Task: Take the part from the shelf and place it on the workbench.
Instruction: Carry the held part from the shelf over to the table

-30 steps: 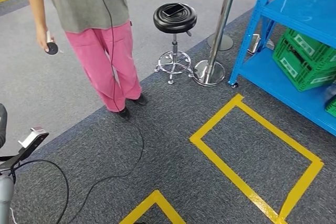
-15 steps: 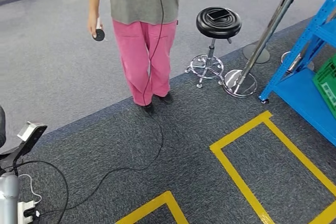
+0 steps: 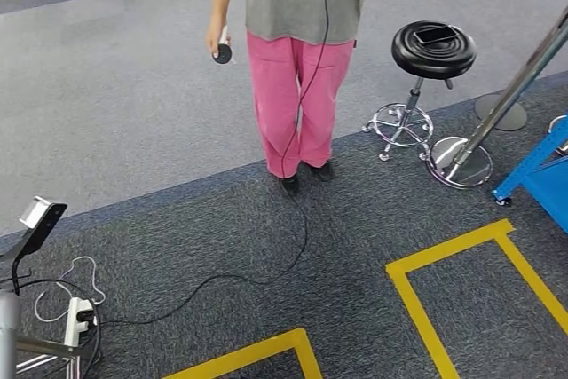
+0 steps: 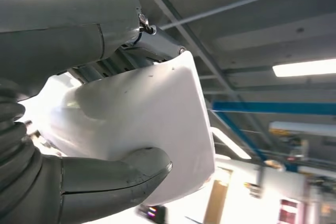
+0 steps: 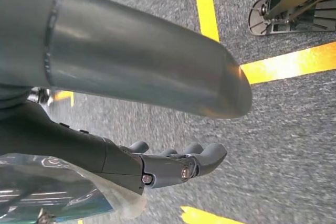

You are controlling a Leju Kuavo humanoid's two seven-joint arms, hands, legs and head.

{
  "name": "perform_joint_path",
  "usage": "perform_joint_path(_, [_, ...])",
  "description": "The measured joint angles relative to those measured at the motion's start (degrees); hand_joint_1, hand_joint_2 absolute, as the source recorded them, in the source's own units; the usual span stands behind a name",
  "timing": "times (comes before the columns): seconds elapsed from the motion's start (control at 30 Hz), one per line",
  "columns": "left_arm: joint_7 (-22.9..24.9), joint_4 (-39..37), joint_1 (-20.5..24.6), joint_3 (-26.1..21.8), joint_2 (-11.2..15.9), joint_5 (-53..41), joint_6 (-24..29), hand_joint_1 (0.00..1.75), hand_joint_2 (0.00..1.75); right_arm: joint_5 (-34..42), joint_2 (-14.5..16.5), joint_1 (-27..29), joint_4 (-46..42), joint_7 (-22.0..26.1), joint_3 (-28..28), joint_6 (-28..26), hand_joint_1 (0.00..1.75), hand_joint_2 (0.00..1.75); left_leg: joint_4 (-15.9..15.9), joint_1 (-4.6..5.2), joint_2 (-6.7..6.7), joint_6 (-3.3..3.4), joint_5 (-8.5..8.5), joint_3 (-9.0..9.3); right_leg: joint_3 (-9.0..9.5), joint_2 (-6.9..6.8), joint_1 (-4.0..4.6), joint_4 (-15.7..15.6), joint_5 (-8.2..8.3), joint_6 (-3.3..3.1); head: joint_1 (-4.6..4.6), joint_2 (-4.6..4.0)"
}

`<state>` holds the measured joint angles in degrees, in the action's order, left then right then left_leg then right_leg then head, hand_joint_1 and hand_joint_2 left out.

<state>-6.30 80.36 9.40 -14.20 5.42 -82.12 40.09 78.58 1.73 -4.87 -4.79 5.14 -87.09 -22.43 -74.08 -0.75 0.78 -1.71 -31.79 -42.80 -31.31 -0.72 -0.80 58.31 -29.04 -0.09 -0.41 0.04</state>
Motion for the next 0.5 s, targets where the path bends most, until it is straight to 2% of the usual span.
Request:
perform_joint_path(0.03, [0.6, -0.1, -0.1, 0.1, 0.1, -0.7, 0.0, 1.75, 1.75, 0.0, 0.0, 0.0, 0.0, 0.0, 0.0, 0.0, 0.0, 0.0, -0.5, -0.05, -0.08, -0.02, 0.4, -0.24, 0.1, -0.87, 0.06, 0.0, -0.14, 0.0, -0.01, 0.0])
perform_joint_path(0.07, [1.1, -0.2, -0.2, 0.2, 0.3, -1.3, 0.0, 1.75, 1.75, 0.0, 0.0, 0.0, 0.0, 0.0, 0.0, 0.0, 0.0, 0.0, 1.1, -0.06, -0.23, 0.06, 1.76, 0.61, 0.28, -1.7, 0.13, 0.0, -0.3, 0.03, -0.01, 0.0])
perform_joint_path(0.13, [1.9, -0.2, -0.2, 0.3, 0.7, -2.1, 0.0, 1.75, 1.75, 0.0, 0.0, -0.1, 0.0, -0.1, 0.0, 0.1, 0.0, 0.0, 7.5, 0.07, -1.1, 0.44, 5.35, 4.03, 0.73, -3.0, 0.23, 0.0, -0.65, 0.14, 0.0, 0.0])
perform_joint_path(0.17, [2.1, -0.2, -0.2, 0.4, 0.8, -2.3, 0.0, 1.75, 1.75, 0.0, 0.0, -0.1, 0.0, -0.1, 0.0, 0.1, 0.0, 0.0, 10.7, 0.36, -2.26, 0.7, 6.26, 5.76, 0.96, -3.51, 0.29, 0.0, -0.82, 0.24, 0.02, 0.0])
perform_joint_path(0.23, [2.4, -0.2, -0.1, 0.7, 1.1, -2.6, 0.0, 1.75, 1.75, 0.0, 0.0, -0.2, 0.0, -0.1, 0.0, 0.1, 0.0, 0.0, 14.1, 1.06, -3.95, 1.4, 6.53, 7.44, 1.21, -4.53, 0.54, -0.1, -1.14, 0.59, -0.01, 0.0])
perform_joint_path(0.27, [2.6, -0.1, 0.0, 0.9, 1.3, -2.7, 0.0, 1.75, 1.75, 0.0, 0.0, -0.2, 0.0, -0.1, 0.0, 0.2, 0.0, 0.0, 14.7, 1.4, -4.25, 1.79, 6.22, 7.69, 1.34, -5.16, 0.64, -0.2, -1.27, 0.84, 0.0, 0.0])
perform_joint_path(0.33, [3.0, -0.1, 0.0, 1.2, 1.7, -2.8, 0.0, 1.75, 1.75, 0.0, 0.0, -0.4, 0.0, -0.2, 0.0, 0.3, 0.0, 0.0, 15.3, 1.39, -3.06, 2.53, 6.39, 7.72, 1.58, -6.13, 0.66, -0.5, -1.56, 1.42, 0.06, 0.0])
perform_joint_path(0.37, [3.3, -0.1, 0.0, 1.3, 2.0, -2.9, 0.1, 1.75, 1.75, 0.0, 0.0, -0.5, 0.0, -0.2, 0.0, 0.4, 0.0, 0.0, 15.7, 1.24, -2.45, 2.87, 6.54, 7.91, 1.48, -5.36, 0.58, -0.2, -1.97, 1.71, 0.1, 0.0])
perform_joint_path(0.4, [3.5, -0.2, 0.2, 1.4, 2.2, -2.9, 0.1, 1.75, 1.75, 0.0, 0.0, -0.6, 0.0, -0.2, 0.0, 0.4, 0.0, 0.0, 16.1, 1.05, -1.92, 3.21, 6.72, 8.1, 0.89, -3.92, 0.5, 1.1, -2.81, 1.93, 0.17, 0.0])
perform_joint_path(0.47, [3.7, -0.2, 0.6, 1.6, 2.3, -2.9, 0.1, 1.75, 1.75, -0.1, 0.0, -0.6, 0.0, -0.2, 0.0, 0.5, 0.0, 0.0, 16.5, 0.87, -0.81, 3.67, 6.83, 8.31, -2.24, -0.44, 0.38, 7.3, -5.78, 2.17, 0.38, 0.0])
perform_joint_path(0.5, [3.7, -0.2, 0.7, 1.7, 2.3, -2.9, 0.1, 1.75, 1.75, -0.1, 0.0, -0.5, 0.0, -0.3, 0.0, 0.5, 0.0, 0.0, 16.5, 0.87, -0.14, 3.79, 6.8, 8.29, -4.52, 0.34, 0.36, 11.5, -7.3, 2.24, 0.46, 0.0])
